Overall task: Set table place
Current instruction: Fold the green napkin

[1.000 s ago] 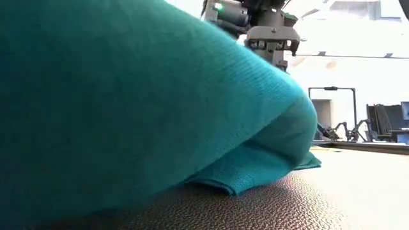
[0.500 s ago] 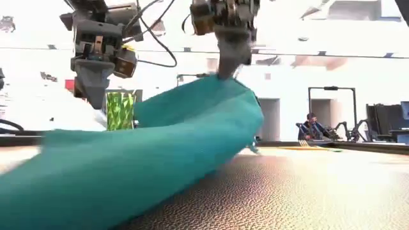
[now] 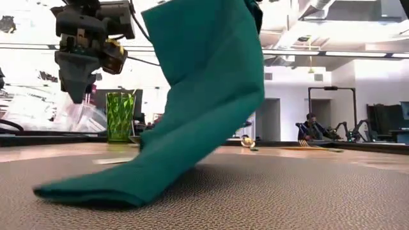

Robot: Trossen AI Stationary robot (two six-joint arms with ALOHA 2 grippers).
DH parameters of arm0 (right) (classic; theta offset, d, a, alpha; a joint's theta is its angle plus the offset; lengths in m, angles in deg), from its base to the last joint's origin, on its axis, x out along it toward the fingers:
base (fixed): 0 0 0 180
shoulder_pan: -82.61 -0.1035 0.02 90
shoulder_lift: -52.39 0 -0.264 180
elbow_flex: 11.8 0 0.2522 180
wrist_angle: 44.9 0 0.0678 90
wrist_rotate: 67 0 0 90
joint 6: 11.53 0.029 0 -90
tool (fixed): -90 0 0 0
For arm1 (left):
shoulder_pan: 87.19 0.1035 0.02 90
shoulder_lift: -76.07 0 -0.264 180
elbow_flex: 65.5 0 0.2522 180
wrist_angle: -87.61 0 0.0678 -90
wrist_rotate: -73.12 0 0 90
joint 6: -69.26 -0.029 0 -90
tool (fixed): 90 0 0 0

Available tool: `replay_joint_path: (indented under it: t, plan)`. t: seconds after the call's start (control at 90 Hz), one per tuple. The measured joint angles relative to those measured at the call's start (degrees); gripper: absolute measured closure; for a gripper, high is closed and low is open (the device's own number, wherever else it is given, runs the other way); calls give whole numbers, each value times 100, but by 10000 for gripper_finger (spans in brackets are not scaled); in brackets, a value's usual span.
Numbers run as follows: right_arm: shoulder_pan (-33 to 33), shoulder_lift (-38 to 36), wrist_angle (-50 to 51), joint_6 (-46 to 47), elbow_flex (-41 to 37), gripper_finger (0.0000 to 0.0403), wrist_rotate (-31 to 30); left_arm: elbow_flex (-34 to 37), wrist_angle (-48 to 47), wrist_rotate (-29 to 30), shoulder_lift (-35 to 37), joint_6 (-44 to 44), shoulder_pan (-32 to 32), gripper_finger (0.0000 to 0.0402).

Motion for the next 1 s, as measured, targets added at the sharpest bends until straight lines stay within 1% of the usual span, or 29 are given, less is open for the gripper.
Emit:
replay_joint_path:
  t: [0.1, 0.189, 0.3, 0.4, 0.5, 0.6, 0.667, 0.856, 1.0]
  plan:
    - [66, 28, 171, -62, -5, 403, -90, -1, 483, -11, 205, -729, 0, 401]
    - [225, 113, 200, -178, -30, 403, -112, -1, 579, -117, 397, -1352, 2, 393]
    - [404, 253, 155, -417, -48, 403, -136, -13, 615, -225, 532, -1727, 0, 362]
    - [541, 356, -67, -665, -46, 403, -115, -13, 1042, -264, 559, -1936, 0, 325]
    - [655, 518, -454, -866, -42, 403, 70, -13, 1601, -262, 486, -1651, 1, 292]
    - [757, 677, -724, -1035, -42, 403, 278, -13, 1987, -260, 471, -1338, 0, 274]
    - [827, 751, -798, -1087, -42, 403, 343, -22, 2124, -250, 451, -1230, -7, 270]
    - [1041, 803, -926, -1397, -42, 403, 351, -17, 1780, -240, 445, -1014, -45, 268]
    - [1280, 796, -1220, -1391, -42, 403, 356, -17, 2010, -215, 440, -822, -128, 268]
